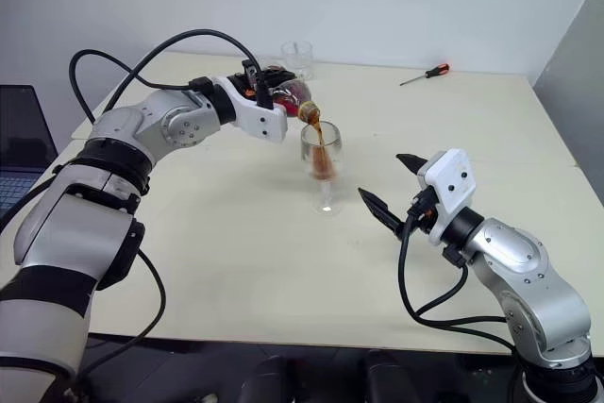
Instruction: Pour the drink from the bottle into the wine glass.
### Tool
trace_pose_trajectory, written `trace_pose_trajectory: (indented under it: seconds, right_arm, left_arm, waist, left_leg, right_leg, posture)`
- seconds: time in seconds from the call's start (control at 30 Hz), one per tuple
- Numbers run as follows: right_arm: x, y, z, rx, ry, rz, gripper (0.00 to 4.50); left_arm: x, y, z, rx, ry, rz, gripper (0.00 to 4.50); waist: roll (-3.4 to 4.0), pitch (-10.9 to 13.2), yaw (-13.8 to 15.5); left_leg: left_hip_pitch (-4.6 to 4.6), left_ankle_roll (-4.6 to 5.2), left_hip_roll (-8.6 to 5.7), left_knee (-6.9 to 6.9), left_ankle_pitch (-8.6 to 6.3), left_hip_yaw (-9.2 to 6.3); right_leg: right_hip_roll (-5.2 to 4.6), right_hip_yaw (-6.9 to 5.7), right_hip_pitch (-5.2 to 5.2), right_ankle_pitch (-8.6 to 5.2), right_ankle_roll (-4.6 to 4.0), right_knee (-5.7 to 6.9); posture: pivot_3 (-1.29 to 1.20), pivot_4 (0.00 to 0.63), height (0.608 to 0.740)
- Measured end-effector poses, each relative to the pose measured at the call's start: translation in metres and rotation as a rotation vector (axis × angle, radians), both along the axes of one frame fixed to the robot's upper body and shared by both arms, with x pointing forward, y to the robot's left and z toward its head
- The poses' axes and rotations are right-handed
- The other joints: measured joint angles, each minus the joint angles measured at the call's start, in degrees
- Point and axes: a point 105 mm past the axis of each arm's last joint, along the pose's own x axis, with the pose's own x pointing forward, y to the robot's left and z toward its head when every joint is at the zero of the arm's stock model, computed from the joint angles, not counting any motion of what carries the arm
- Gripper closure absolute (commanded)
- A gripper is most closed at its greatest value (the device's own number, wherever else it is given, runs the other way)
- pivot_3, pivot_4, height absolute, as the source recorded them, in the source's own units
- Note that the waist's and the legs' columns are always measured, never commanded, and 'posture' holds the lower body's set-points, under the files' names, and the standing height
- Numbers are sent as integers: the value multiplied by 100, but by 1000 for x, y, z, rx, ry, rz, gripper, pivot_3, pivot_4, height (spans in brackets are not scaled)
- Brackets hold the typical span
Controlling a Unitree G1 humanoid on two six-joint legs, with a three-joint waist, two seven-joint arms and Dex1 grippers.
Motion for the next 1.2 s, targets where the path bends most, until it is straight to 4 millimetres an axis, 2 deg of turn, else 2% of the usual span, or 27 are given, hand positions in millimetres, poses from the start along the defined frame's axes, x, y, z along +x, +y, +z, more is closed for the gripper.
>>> trace_pose_trajectory:
  seconds: [1.2]
  right_arm:
    - [-1, 1, 0, 0, -4, 8, 0]
  left_arm:
    - [0, -4, 3, 28, -33, -10, 3727]
  waist:
    - [0, 0, 0]
  left_leg:
    - [0, 0, -1, 2, 0, -1]
  right_leg:
    - [0, 0, 0, 1, -2, 2]
  posture:
    - [0, 150, 740]
